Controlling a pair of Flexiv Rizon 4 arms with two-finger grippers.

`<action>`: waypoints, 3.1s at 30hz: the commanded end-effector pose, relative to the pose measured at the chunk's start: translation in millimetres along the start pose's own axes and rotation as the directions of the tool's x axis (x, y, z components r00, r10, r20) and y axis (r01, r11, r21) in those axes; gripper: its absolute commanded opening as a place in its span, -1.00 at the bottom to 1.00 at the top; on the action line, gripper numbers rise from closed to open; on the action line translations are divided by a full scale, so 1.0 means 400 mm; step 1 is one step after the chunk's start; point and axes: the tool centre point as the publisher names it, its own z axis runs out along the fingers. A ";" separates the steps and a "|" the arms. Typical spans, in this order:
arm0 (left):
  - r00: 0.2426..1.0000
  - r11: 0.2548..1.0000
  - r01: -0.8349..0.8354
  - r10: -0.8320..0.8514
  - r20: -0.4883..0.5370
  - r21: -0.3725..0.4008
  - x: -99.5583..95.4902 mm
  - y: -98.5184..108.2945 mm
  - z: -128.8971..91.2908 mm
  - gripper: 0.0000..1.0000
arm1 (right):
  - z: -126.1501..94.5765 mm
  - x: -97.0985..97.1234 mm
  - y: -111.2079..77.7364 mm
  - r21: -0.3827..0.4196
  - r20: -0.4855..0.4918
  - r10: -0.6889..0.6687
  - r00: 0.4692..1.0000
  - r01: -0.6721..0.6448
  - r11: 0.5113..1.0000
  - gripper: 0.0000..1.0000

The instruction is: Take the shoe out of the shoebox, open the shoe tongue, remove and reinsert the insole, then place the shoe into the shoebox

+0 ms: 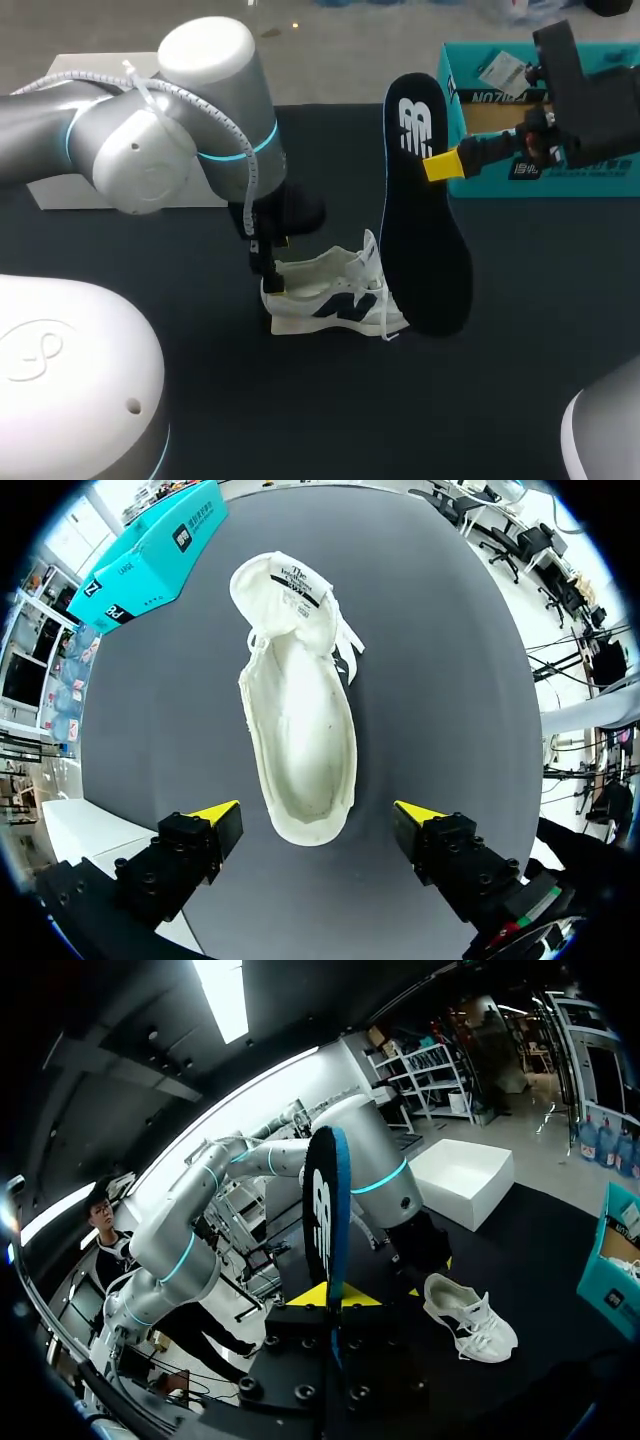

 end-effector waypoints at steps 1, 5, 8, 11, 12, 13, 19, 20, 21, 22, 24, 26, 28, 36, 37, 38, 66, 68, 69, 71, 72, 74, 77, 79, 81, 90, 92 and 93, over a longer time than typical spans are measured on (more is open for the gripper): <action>1.000 1.000 -0.001 0.001 -0.003 -0.016 -0.010 -0.008 -0.036 1.00 | 0.008 -0.004 0.009 0.006 0.000 0.002 1.000 -0.002 1.000 -1.00; 1.000 1.000 0.014 -0.015 -0.002 -0.015 -0.014 -0.010 -0.052 1.00 | 0.008 -0.004 0.009 0.006 0.000 0.002 1.000 -0.002 1.000 -1.00; 1.000 1.000 0.000 0.000 0.004 -0.023 -0.009 -0.018 -0.056 1.00 | 0.008 -0.004 0.009 0.006 0.000 0.002 1.000 -0.002 1.000 -1.00; 1.000 1.000 0.000 0.000 0.004 -0.023 -0.009 -0.018 -0.056 1.00 | 0.008 -0.004 0.009 0.006 0.000 0.002 1.000 -0.002 1.000 -1.00; 1.000 1.000 0.000 0.000 0.004 -0.023 -0.009 -0.018 -0.056 1.00 | 0.008 -0.004 0.009 0.006 0.000 0.002 1.000 -0.002 1.000 -1.00; 1.000 1.000 0.000 0.000 0.004 -0.023 -0.009 -0.018 -0.056 1.00 | 0.008 -0.004 0.009 0.006 0.000 0.002 1.000 -0.002 1.000 -1.00; 1.000 1.000 0.000 0.000 0.004 -0.023 -0.009 -0.018 -0.056 1.00 | 0.008 -0.004 0.009 0.006 0.000 0.002 1.000 -0.002 1.000 -1.00; 1.000 1.000 0.000 0.000 0.004 -0.023 -0.009 -0.018 -0.056 1.00 | 0.008 -0.004 0.009 0.006 0.000 0.002 1.000 -0.002 1.000 -1.00; 1.000 1.000 -0.003 0.003 0.005 -0.010 -0.012 -0.027 -0.049 1.00 | 0.008 -0.004 0.009 0.006 0.000 0.002 1.000 -0.002 1.000 -1.00; 1.000 1.000 -0.005 0.005 0.003 -0.009 -0.015 -0.036 -0.044 1.00 | 0.008 -0.004 0.009 0.006 0.000 0.002 1.000 -0.002 1.000 -1.00; 1.000 1.000 -0.010 0.010 -0.007 -0.006 -0.027 -0.054 -0.035 1.00 | 0.008 -0.004 0.009 0.006 0.000 0.002 1.000 -0.002 1.000 -1.00; 1.000 1.000 -0.008 0.008 -0.010 -0.006 -0.042 -0.068 -0.027 1.00 | 0.008 -0.004 0.009 0.006 0.000 0.002 1.000 -0.002 1.000 -1.00; 1.000 1.000 -0.012 0.012 -0.016 -0.007 -0.056 -0.082 -0.018 1.00 | 0.008 -0.004 0.009 0.006 0.000 0.002 1.000 -0.002 1.000 -1.00; 0.999 0.998 -0.025 0.027 -0.036 0.057 -0.116 -0.131 0.021 1.00 | 0.008 -0.004 0.009 0.006 0.000 0.002 1.000 -0.002 1.000 -1.00; 0.998 0.997 -0.033 0.036 -0.042 0.076 -0.121 -0.138 0.023 1.00 | 0.008 -0.004 0.009 0.006 0.000 0.002 1.000 -0.002 1.000 -1.00; 0.998 0.997 -0.037 0.040 -0.048 0.069 -0.125 -0.145 0.028 1.00 | 0.008 -0.004 0.009 0.006 0.000 0.002 1.000 -0.002 1.000 -1.00; 0.997 0.998 0.016 -0.011 -0.081 0.062 -0.147 -0.198 0.172 0.17 | 0.008 -0.004 0.009 0.006 0.000 0.002 1.000 -0.002 1.000 -1.00; 0.997 0.998 0.018 -0.013 -0.081 0.062 -0.144 -0.198 0.174 0.18 | 0.008 -0.004 0.009 0.006 0.000 0.002 1.000 -0.002 1.000 -1.00; 0.997 0.998 0.019 -0.014 -0.082 0.061 -0.142 -0.199 0.177 0.19 | 0.008 -0.004 0.009 0.006 0.000 0.002 1.000 -0.002 1.000 -1.00; 0.996 0.998 0.021 -0.016 -0.083 0.063 -0.139 -0.201 0.181 0.15 | 0.008 -0.004 0.009 0.006 0.000 0.002 1.000 -0.002 1.000 -1.00; 0.996 0.998 0.021 -0.015 -0.084 0.064 -0.137 -0.202 0.182 0.11 | 0.008 -0.004 0.009 0.006 0.000 0.002 1.000 -0.002 1.000 -1.00; 0.996 0.998 0.017 -0.012 -0.085 0.068 -0.134 -0.207 0.182 -0.01 | 0.008 -0.004 0.009 0.006 0.000 0.002 1.000 -0.002 1.000 -1.00; 0.996 0.997 0.010 -0.003 -0.088 0.072 -0.127 -0.214 0.182 -0.29 | 0.008 -0.004 0.009 0.006 0.000 0.002 1.000 -0.002 1.000 -1.00; 0.996 0.997 0.010 -0.003 -0.089 0.071 -0.121 -0.216 0.185 -0.84 | 0.008 -0.004 0.009 0.006 0.000 0.002 1.000 -0.002 1.000 -1.00; 0.996 0.997 0.009 -0.003 -0.092 0.072 -0.115 -0.217 0.190 -1.00 | 0.008 -0.004 0.009 0.006 0.000 0.002 1.000 -0.002 1.000 -1.00; 0.995 0.998 0.037 -0.032 -0.097 0.057 -0.088 -0.205 0.188 -1.00 | 0.008 -0.004 0.009 0.006 0.000 0.002 1.000 -0.002 1.000 -1.00; 0.995 0.998 0.037 -0.032 -0.097 0.057 -0.088 -0.205 0.188 -1.00 | 0.008 -0.004 0.009 0.006 0.000 0.002 1.000 -0.002 1.000 -1.00; 0.995 0.998 0.037 -0.032 -0.097 0.057 -0.088 -0.205 0.188 -1.00 | 0.008 -0.004 0.009 0.006 0.000 0.002 1.000 -0.002 1.000 -1.00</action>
